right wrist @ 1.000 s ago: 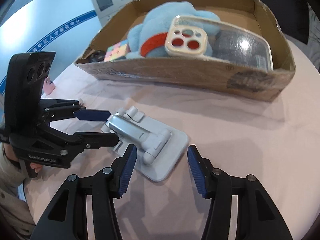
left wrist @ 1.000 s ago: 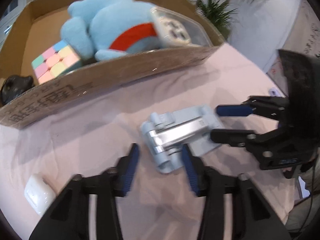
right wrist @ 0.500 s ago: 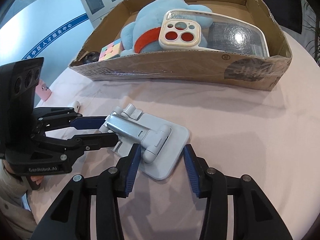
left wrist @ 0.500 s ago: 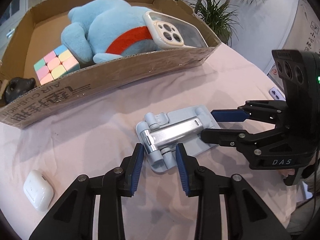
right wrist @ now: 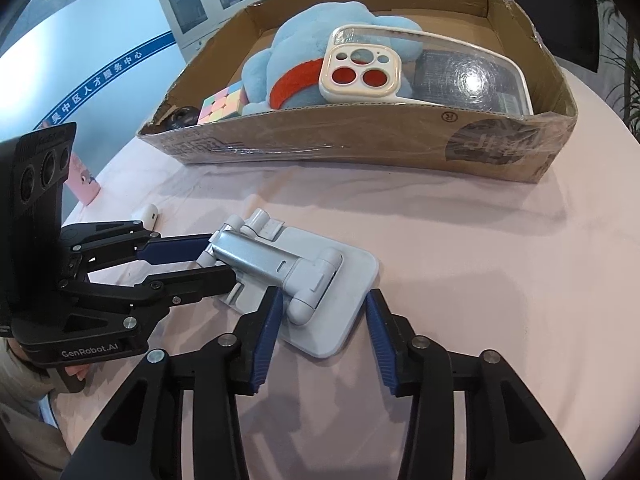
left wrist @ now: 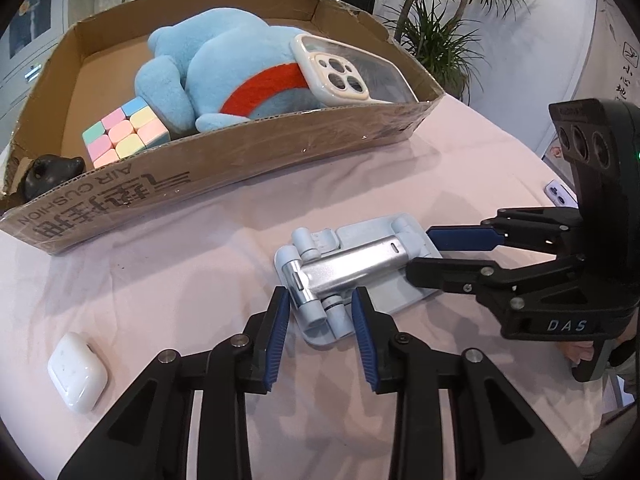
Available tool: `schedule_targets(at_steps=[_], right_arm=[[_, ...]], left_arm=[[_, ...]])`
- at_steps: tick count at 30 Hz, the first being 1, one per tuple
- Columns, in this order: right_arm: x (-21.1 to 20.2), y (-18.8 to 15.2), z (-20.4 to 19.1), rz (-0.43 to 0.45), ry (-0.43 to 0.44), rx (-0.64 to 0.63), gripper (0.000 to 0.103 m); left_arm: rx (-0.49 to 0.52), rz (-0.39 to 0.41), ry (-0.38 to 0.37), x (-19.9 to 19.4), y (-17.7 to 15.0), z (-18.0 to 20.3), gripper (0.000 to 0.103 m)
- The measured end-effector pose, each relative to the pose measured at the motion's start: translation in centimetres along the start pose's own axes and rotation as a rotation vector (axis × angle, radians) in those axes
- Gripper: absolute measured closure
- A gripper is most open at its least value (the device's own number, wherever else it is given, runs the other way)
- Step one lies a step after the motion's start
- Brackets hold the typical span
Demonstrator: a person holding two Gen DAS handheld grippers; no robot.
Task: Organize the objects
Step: 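Lift the phone stand with both grippers into the box and open them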
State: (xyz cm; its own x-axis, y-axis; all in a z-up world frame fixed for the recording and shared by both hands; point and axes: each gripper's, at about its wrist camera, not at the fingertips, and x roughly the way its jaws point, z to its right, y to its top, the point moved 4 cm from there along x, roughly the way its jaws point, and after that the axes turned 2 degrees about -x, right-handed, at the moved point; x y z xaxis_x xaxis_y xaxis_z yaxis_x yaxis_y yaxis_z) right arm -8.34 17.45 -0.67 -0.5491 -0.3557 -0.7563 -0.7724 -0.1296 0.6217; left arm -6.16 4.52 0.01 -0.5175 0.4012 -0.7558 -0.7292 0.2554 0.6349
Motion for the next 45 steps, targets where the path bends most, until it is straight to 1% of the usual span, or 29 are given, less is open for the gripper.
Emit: schedule_targets(at_steps=[5, 10, 18, 21, 24, 30, 33, 36, 39, 41, 45], right_arm=[[-0.3, -0.1, -0.2, 0.014, -0.011, -0.008, 0.068], [-0.9, -0.1, -0.8, 0.023, -0.004, -0.023, 0.068], [-3.0, 1.7, -2.3, 0.083, 0.000, -0.065, 0.068], [-3.9, 3.3, -3.0, 0.106, 0.020, -0.076, 0.069], [-4.7, 4.7, -3.9, 0.139, 0.022, -0.103, 0.069], [-5.3, 8.7, -6.3, 0.202, 0.050, -0.148, 0.069], [-4.9, 11.0, -7.6, 0.225, 0.048, -0.184, 0.069], [-4.4, 12.9, -8.5, 0.238, 0.052, -0.216, 0.069], [-3.5, 15.0, -9.0, 0.250, 0.063, -0.225, 0.069], [-2.5, 16.2, -9.4, 0.246, 0.060, -0.238, 0.069], [0.1, 17.9, -9.4, 0.226, 0.055, -0.251, 0.069]], left_arm=[[-0.009, 0.003, -0.009, -0.3, 0.0, 0.1, 0.073], [0.000, 0.023, 0.003, -1.2, -0.3, 0.4, 0.073], [0.004, 0.081, 0.033, -3.9, 0.8, 0.2, 0.073], [0.001, 0.113, 0.046, -5.2, 1.8, -0.5, 0.073], [-0.002, 0.136, 0.048, -6.3, 2.9, -1.3, 0.073], [-0.032, 0.212, 0.089, -9.0, 5.3, -3.8, 0.073], [-0.043, 0.238, 0.121, -10.0, 6.4, -5.2, 0.073], [-0.052, 0.252, 0.136, -10.7, 7.8, -6.8, 0.073], [-0.071, 0.274, 0.155, -11.1, 9.1, -8.4, 0.073], [-0.087, 0.284, 0.157, -11.0, 10.0, -9.7, 0.073], [-0.080, 0.278, 0.174, -9.7, 11.3, -11.7, 0.073]])
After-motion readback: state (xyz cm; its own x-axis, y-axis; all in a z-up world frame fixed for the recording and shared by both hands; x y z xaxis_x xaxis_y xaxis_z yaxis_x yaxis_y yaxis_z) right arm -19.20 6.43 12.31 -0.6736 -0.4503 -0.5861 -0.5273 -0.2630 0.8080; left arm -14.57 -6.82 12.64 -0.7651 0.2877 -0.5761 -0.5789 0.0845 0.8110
